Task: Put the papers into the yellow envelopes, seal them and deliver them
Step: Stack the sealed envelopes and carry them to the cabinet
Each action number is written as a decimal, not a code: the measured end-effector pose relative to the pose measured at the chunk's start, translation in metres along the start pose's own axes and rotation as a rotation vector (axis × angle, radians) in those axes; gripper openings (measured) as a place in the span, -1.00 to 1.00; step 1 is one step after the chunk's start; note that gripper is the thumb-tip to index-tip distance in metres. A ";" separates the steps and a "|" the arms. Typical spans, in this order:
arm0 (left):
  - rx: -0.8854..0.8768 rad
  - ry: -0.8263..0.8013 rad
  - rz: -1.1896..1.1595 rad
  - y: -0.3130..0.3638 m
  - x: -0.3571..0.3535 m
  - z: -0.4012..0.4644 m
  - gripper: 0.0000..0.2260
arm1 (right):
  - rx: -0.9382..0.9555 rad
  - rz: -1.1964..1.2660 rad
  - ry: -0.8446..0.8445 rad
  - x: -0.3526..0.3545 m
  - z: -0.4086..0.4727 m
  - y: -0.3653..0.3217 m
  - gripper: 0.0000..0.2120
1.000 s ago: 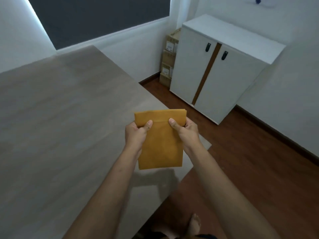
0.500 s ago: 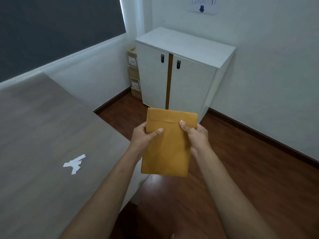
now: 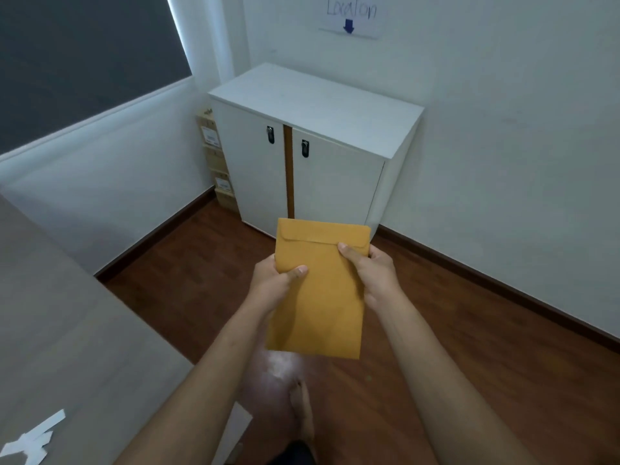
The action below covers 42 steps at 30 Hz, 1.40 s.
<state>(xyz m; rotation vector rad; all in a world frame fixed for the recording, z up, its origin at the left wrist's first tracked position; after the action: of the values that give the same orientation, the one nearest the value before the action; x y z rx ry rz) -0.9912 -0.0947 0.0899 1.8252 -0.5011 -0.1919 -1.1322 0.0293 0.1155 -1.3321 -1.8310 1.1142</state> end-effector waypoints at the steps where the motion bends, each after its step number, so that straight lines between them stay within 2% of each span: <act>1: 0.010 0.000 -0.014 0.006 -0.006 0.018 -0.74 | 0.006 -0.013 -0.008 -0.008 0.016 -0.007 -0.72; 5: 0.048 0.016 -0.068 0.037 -0.023 0.095 -0.77 | -0.003 -0.136 -0.046 -0.044 0.073 -0.034 -0.59; 9: 0.030 0.026 -0.046 0.072 -0.036 0.166 -0.75 | 0.018 -0.242 -0.080 -0.080 0.120 -0.058 -0.72; 16: 0.010 0.010 -0.010 0.124 -0.064 0.278 -0.72 | 0.094 -0.188 -0.010 -0.146 0.204 -0.110 -0.76; 20: 0.016 0.022 0.059 0.151 -0.085 0.328 -0.61 | 0.057 -0.122 0.030 -0.171 0.244 -0.137 -0.81; 28: -0.010 0.010 0.157 0.211 -0.128 0.399 -0.81 | 0.005 -0.039 0.075 -0.199 0.313 -0.195 -0.83; 32: -0.062 -0.007 0.136 0.236 -0.142 0.429 -0.83 | -0.033 0.010 0.067 -0.209 0.342 -0.220 -0.78; 37: -0.045 -0.151 0.148 0.247 -0.152 0.461 -0.66 | -0.069 0.064 0.122 -0.222 0.371 -0.232 -0.75; 42: -0.019 -0.225 0.132 0.251 -0.148 0.500 -0.52 | -0.092 0.107 0.189 -0.249 0.390 -0.235 -0.76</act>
<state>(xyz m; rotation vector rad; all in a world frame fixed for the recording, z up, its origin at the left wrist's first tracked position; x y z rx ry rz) -1.3719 -0.5255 0.1526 1.7539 -0.7726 -0.3124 -1.4874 -0.3481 0.1451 -1.5498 -1.7078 0.9319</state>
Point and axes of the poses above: each hand's wrist, its own z-axis towards the middle knuckle, its own x-axis out of the back of the hand, y = z × x, the point moved 3 cm from there along z, towards the middle knuckle, and after that the axes turned 15 degrees about y, right-handed, at the moved point
